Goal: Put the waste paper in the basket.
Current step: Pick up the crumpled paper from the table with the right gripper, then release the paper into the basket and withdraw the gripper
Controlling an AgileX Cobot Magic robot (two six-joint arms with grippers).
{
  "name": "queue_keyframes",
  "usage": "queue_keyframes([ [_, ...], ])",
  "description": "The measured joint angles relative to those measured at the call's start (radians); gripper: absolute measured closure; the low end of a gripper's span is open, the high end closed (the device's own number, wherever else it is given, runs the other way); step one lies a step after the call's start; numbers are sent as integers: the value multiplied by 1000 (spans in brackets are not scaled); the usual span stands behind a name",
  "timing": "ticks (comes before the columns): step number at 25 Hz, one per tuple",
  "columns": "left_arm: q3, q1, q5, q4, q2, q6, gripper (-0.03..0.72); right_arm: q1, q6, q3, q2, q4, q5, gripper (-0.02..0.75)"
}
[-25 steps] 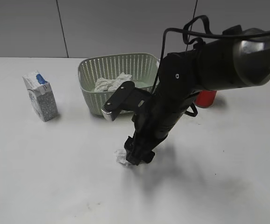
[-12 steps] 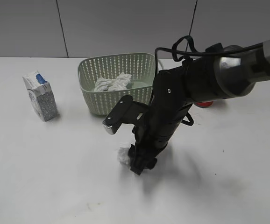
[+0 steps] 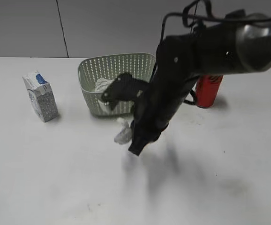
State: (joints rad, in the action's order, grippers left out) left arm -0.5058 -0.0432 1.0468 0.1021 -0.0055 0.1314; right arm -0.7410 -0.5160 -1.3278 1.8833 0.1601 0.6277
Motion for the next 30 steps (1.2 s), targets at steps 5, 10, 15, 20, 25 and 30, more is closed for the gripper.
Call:
queue_keyframes([
  [5, 0, 0, -1, 0, 0, 0, 107, 46, 221, -77, -8, -44, -271, 732],
  [10, 0, 0, -2, 1, 0, 0, 107, 103, 343, -83, 58, -59, -581, 732],
  [15, 0, 0, -2, 1, 0, 0, 107, 102, 354, -83, 177, -75, -752, 692],
  [20, 0, 0, -2, 2, 0, 0, 107, 102, 358, -83, 242, -64, -748, 286],
  [25, 0, 0, -3, 2, 0, 0, 107, 102, 358, -90, 216, -40, -670, 128],
  [30, 0, 0, -3, 2, 0, 0, 107, 113, 358, -217, 132, -19, -343, 160],
])
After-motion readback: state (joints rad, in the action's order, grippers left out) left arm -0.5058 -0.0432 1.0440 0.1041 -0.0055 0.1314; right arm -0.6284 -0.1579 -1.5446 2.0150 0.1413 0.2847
